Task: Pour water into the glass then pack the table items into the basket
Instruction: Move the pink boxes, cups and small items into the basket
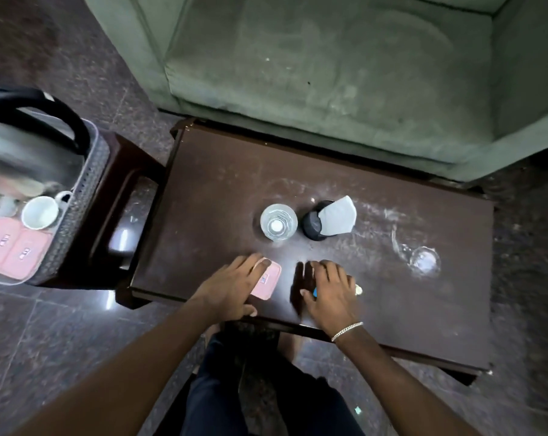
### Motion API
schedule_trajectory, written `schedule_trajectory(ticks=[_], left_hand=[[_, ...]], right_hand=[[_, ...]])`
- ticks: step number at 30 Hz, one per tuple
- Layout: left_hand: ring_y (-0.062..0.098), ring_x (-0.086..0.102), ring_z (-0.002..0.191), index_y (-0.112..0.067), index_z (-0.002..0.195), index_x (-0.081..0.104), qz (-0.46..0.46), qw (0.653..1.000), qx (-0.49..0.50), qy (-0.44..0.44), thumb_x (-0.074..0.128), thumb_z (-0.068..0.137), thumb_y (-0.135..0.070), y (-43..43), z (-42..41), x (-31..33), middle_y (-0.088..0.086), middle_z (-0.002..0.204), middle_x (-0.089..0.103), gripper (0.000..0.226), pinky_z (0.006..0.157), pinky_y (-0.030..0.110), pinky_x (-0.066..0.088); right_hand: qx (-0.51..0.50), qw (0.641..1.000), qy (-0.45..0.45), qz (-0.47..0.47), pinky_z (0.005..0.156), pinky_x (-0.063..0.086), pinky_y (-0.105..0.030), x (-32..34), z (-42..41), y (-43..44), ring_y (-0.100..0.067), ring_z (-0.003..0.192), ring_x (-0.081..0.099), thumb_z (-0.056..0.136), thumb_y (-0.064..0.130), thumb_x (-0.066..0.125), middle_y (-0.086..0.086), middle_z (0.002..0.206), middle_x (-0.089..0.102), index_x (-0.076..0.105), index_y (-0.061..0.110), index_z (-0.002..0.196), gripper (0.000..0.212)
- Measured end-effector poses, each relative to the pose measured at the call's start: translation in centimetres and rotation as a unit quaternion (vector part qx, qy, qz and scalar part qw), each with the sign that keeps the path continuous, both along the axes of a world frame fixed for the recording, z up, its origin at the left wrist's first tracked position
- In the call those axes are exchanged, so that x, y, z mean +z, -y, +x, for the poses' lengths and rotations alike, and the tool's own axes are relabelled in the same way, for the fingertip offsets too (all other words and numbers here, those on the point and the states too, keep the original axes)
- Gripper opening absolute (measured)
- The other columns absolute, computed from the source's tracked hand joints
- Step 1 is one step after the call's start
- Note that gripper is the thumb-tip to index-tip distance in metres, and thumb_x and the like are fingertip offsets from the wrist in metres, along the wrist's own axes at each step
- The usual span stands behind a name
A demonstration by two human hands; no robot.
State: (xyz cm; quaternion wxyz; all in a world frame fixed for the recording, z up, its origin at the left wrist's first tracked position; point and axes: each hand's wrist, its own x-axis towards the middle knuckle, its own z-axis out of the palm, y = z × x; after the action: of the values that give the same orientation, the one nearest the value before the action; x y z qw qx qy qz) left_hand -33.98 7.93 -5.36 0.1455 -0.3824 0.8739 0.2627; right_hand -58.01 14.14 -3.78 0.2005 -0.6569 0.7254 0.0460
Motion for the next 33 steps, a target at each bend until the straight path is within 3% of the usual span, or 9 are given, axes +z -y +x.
schedule_trajectory(ticks=[3,7,11,16,23,28,33], left_hand=[[0.027,0.026,0.149,-0.018,0.16,0.009,0.01,1.0,0.001,0.023,0.088,0.066,-0.047,-0.9,-1.5,-1.1,0.005,0.17,0.011,0.126,0.107,0.047,0.05],[0.027,0.026,0.151,-0.016,0.161,0.006,-0.006,0.999,0.013,0.042,0.091,0.065,-0.04,-1.5,-3.0,-1.7,0.005,0.17,0.011,0.13,0.107,0.046,0.052],[0.027,0.03,0.149,-0.012,0.162,0.008,-0.013,0.999,0.012,0.049,0.089,0.071,-0.038,-1.4,-4.2,-2.0,0.006,0.169,0.015,0.125,0.112,0.041,0.047],[0.026,0.033,0.145,-0.011,0.163,0.008,-0.007,0.998,0.015,0.053,0.087,0.075,-0.035,-1.5,-4.8,-2.0,0.004,0.167,0.018,0.121,0.106,0.039,0.053],[0.026,0.037,0.142,-0.01,0.162,0.016,0.002,0.999,0.027,0.045,0.075,0.084,-0.027,-1.2,-5.2,-1.2,0.004,0.162,0.026,0.099,0.103,0.039,0.054],[0.028,0.039,0.139,-0.008,0.162,0.015,-0.004,0.999,0.024,0.035,0.068,0.089,-0.028,-0.9,-4.7,-0.6,0.007,0.163,0.025,0.093,0.107,0.041,0.051],[0.027,0.038,0.14,-0.01,0.163,0.016,-0.013,0.999,0.04,0.007,0.067,0.088,-0.029,-0.2,-3.0,0.9,0.006,0.165,0.024,0.093,0.11,0.039,0.048]], right_hand=[[-0.014,0.999,-0.045,0.026,0.092,0.039,-0.046,-1.5,-2.8,-1.6,-0.03,0.127,0.049,0.066,0.051,0.081,-0.006,0.134,0.055,0.056,0.017,0.135,0.081],[-0.019,0.995,-0.068,0.077,0.093,0.033,-0.048,-3.1,-5.2,-3.2,-0.03,0.14,0.031,0.051,0.059,0.086,-0.007,0.145,0.05,0.053,0.017,0.138,0.102],[0.011,0.992,-0.079,0.102,0.091,0.027,-0.049,-4.4,-6.3,-3.7,-0.03,0.142,0.025,0.05,0.065,0.085,-0.002,0.141,0.048,0.052,0.016,0.134,0.103],[0.012,0.991,-0.08,0.105,0.089,0.02,-0.047,-5.3,-6.5,-3.6,-0.031,0.14,0.026,0.044,0.065,0.087,-0.003,0.137,0.051,0.056,0.014,0.127,0.102],[0.024,0.995,-0.046,0.085,0.091,0.027,-0.048,-5.0,-6.8,-3.3,-0.032,0.141,0.029,0.051,0.056,0.084,-0.006,0.138,0.052,0.057,0.009,0.125,0.092],[0.011,0.997,-0.036,0.06,0.096,0.023,-0.047,-3.6,-6.2,-2.8,-0.026,0.142,0.03,0.057,0.062,0.078,-0.006,0.144,0.048,0.052,0.01,0.135,0.097],[0.016,0.999,-0.009,0.03,0.094,0.032,-0.046,-1.4,-4.5,-1.7,-0.024,0.127,0.047,0.059,0.063,0.074,-0.006,0.133,0.053,0.05,0.012,0.135,0.095]])
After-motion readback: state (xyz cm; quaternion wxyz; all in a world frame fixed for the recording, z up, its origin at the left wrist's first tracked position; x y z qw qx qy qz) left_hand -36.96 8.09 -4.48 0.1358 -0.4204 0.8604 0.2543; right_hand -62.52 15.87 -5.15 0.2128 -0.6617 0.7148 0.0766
